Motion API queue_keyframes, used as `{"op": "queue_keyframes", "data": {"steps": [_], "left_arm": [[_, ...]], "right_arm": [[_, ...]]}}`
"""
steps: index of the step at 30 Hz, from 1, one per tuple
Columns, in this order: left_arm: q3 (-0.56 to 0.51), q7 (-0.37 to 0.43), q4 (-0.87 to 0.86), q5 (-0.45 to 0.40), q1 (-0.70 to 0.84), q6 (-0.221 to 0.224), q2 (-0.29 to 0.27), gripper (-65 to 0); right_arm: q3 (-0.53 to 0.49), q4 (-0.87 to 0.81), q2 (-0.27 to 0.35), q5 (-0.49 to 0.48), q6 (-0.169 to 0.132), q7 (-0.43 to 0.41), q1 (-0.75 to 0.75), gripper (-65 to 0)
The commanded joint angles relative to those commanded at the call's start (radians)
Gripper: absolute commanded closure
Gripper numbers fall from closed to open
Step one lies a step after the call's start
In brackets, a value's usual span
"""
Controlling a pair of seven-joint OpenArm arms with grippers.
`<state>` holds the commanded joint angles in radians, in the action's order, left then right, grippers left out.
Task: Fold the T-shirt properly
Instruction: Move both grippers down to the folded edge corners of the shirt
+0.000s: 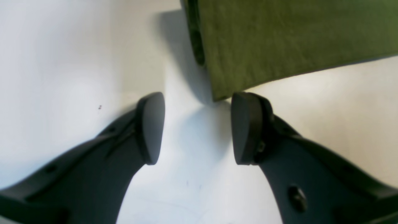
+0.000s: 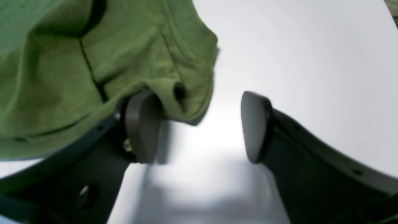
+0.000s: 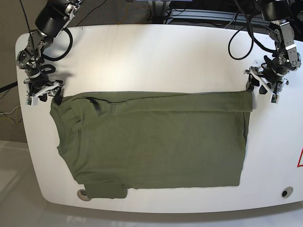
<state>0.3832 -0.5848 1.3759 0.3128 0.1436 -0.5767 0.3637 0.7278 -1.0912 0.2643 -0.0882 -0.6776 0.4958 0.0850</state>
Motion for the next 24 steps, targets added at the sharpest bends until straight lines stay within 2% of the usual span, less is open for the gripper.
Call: {"op": "queue_keyframes", "data": {"steps": [9,13,15,19,21,24], "left_arm": [[0.0,0.024,-0.037,-0.03,-0.009,0.0,0.008,-32.2],[0.0,0.031,-0.067,-0.021,-0.022,0.001,0.01,-30.9],[-0.001,0.026,-0.082,-0.002,-0.036,0.007,0.008,-21.4],[-0.002,0.023,-0.083,-0.003,-0.027,0.011,0.005,-6.9],[0.0,0.02,-0.08,-0.002,-0.026,0.012,0.004,-5.5],[0.005,0.029,-0.076,-0.003,-0.027,0.007,0.004,-15.7]], "right_arm": [[0.001,0.017,-0.012,-0.015,-0.001,0.012,0.017,-40.1],[0.001,0.015,-0.02,-0.015,-0.002,0.02,0.02,-38.5],[0.0,0.011,-0.019,-0.014,-0.008,0.018,0.02,-31.7],[-0.001,0.009,-0.012,-0.015,-0.011,0.005,0.021,-21.6],[-0.003,0.011,-0.006,-0.017,-0.012,-0.003,0.021,-18.5],[-0.002,0.014,0.007,-0.015,-0.013,-0.017,0.022,-19.9]]}}
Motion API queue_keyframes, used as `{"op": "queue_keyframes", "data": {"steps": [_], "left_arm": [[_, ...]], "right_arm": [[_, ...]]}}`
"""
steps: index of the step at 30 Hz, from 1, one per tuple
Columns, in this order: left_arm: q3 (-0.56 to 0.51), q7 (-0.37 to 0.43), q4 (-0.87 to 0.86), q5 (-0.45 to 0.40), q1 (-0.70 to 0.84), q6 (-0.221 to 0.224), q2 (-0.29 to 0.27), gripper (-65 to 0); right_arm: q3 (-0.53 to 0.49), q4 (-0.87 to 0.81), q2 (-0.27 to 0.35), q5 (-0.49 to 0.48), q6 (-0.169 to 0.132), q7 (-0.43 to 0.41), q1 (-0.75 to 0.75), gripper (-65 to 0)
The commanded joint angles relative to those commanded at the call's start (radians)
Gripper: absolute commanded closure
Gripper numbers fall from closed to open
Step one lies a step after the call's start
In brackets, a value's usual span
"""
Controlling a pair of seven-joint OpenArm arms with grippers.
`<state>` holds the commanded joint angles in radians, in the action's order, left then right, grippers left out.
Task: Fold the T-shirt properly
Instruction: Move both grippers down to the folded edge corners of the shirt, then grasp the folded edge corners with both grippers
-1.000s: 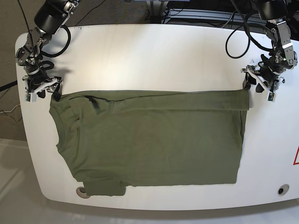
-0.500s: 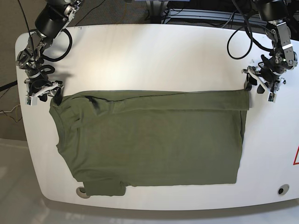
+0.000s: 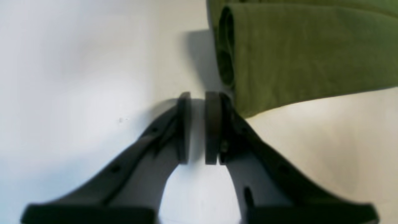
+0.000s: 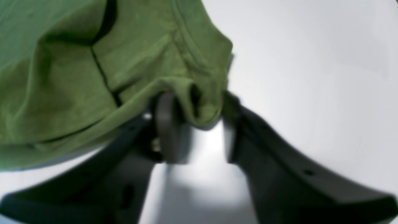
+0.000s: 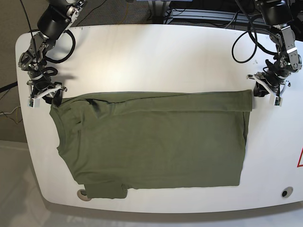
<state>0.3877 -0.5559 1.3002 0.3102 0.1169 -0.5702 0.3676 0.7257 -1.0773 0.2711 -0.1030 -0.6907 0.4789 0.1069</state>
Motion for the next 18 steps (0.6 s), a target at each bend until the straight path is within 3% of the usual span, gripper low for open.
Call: {"op": "queue_keyframes", "data": {"steps": [3,7,11,12,13,15,18], "left_arm": [[-0.002,-0.005,0.012,-0.001,-0.01,-0.002,-0.011,-31.4],[0.0,-0.003,0.014,0.003,-0.019,0.0,-0.016,-32.6],[0.001,-0.004,0.02,0.009,-0.023,0.003,-0.022,-27.0],[0.0,-0.022,0.024,0.009,-0.017,0.009,-0.019,-17.8],[-0.002,-0.039,0.027,0.009,-0.012,0.015,-0.016,-8.7],[-0.005,-0.044,0.03,0.007,-0.012,0.017,-0.016,-1.5],[-0.009,-0.044,0.036,0.004,-0.014,0.02,-0.018,0.0]], "right_arm": [[0.009,0.002,0.015,0.0,-0.004,-0.027,-0.003,-20.9],[0.011,0.003,0.02,0.0,-0.004,-0.035,-0.002,-18.4],[0.012,-0.002,0.019,0.004,-0.007,-0.041,-0.001,-8.2],[0.01,-0.007,0.016,-0.011,-0.007,-0.035,-0.005,-0.3],[0.009,-0.012,0.013,-0.026,-0.007,-0.028,-0.01,0.0],[0.008,-0.009,0.012,-0.029,-0.007,-0.025,-0.01,0.0],[0.007,-0.007,0.01,-0.033,-0.007,-0.022,-0.01,0.0]]}}
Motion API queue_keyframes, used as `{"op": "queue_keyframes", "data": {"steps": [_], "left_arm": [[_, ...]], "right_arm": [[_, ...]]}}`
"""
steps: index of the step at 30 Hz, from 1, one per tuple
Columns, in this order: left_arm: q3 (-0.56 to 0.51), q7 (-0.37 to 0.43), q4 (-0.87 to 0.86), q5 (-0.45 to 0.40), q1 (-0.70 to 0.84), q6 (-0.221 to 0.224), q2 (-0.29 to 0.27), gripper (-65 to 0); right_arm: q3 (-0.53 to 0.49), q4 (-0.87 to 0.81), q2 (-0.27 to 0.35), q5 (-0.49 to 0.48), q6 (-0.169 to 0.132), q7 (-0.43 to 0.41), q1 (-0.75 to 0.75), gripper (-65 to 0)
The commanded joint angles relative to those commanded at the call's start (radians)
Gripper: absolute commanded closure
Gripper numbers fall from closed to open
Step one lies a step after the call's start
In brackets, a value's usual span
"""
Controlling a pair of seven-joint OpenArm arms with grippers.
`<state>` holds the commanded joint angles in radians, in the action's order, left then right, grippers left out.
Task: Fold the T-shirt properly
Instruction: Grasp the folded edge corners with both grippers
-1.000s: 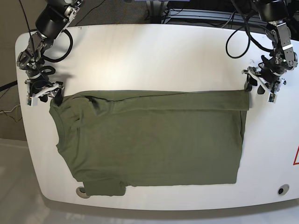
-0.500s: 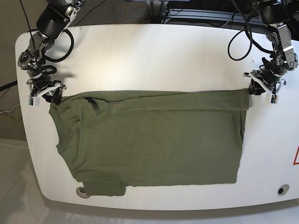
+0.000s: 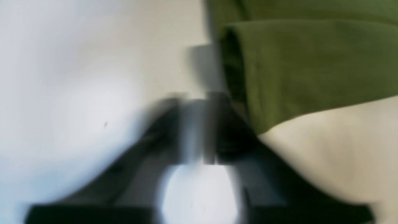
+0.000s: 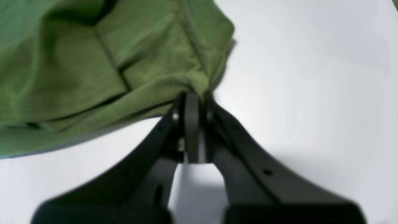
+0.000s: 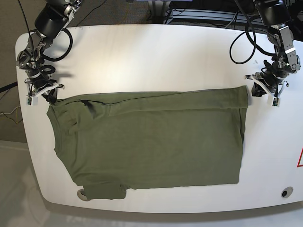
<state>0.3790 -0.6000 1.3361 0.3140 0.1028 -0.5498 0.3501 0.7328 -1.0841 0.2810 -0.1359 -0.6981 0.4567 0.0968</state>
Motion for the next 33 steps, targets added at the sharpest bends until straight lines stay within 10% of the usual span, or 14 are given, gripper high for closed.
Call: {"op": "queue_keyframes", "data": {"steps": [17,27,33], "left_arm": [[-0.028,0.001,0.0,0.023,-0.009,0.003,-0.022,0.0],[-0.01,-0.005,-0.001,0.059,-0.019,0.008,-0.015,-22.9],[-0.022,-0.004,-0.004,0.04,-0.023,0.006,-0.015,-20.8]], "right_arm": [[-0.002,0.017,-0.01,-0.007,0.005,0.01,-0.006,0.0],[-0.002,0.03,-0.015,-0.004,0.0,0.015,0.001,0.0],[-0.003,0.022,-0.014,0.001,0.0,-0.01,-0.001,0.0]]}}
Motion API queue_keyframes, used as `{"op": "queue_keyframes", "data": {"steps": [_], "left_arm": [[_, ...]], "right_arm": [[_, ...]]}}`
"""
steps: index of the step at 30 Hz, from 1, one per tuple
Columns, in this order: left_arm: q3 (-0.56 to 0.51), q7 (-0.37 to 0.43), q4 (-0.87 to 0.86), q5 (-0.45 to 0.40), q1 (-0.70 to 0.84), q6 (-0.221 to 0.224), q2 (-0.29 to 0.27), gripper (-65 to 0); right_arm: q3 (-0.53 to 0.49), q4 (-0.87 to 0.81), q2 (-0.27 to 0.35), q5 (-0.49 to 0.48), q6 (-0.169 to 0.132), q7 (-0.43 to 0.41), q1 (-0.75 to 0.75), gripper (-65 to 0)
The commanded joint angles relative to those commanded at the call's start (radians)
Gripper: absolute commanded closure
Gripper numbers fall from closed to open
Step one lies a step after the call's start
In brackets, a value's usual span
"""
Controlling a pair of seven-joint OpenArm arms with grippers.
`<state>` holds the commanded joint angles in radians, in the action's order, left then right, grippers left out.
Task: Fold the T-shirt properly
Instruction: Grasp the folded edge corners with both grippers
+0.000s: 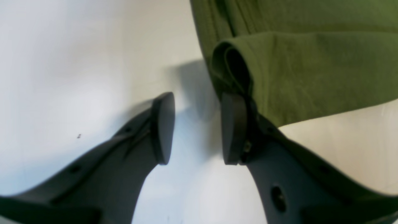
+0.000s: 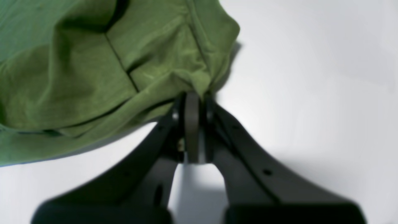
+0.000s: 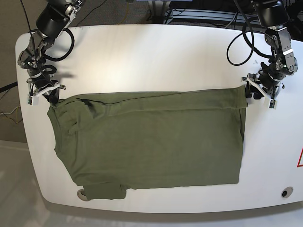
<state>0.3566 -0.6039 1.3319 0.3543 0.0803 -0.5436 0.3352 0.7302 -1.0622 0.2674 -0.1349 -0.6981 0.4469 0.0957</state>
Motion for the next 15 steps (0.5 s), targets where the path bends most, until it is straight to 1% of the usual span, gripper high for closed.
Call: {"op": "queue_keyframes", "data": {"steps": [6,8,10,12,15], "left_arm": [[0.001,-0.008,-0.003,-0.002,-0.005,0.007,0.003,-19.1],[0.002,-0.017,-0.008,-0.003,0.001,0.008,0.004,-18.0],[0.002,-0.017,-0.01,-0.004,0.002,0.009,0.003,-18.5],[0.001,-0.018,-0.013,-0.005,0.005,0.009,0.003,-20.1],[-0.001,-0.014,-0.015,-0.007,0.008,0.008,0.003,-24.8]], "right_arm": [[-0.002,-0.002,-0.002,0.008,0.0,-0.003,-0.004,0.0],[-0.009,-0.01,-0.003,0.018,0.0,-0.015,-0.028,0.0],[-0.01,-0.012,-0.003,0.019,0.0,-0.017,-0.031,0.0],[-0.01,-0.013,-0.003,0.021,0.0,-0.02,-0.036,0.0],[-0.011,-0.016,-0.004,0.024,0.0,-0.025,-0.043,0.0]]}}
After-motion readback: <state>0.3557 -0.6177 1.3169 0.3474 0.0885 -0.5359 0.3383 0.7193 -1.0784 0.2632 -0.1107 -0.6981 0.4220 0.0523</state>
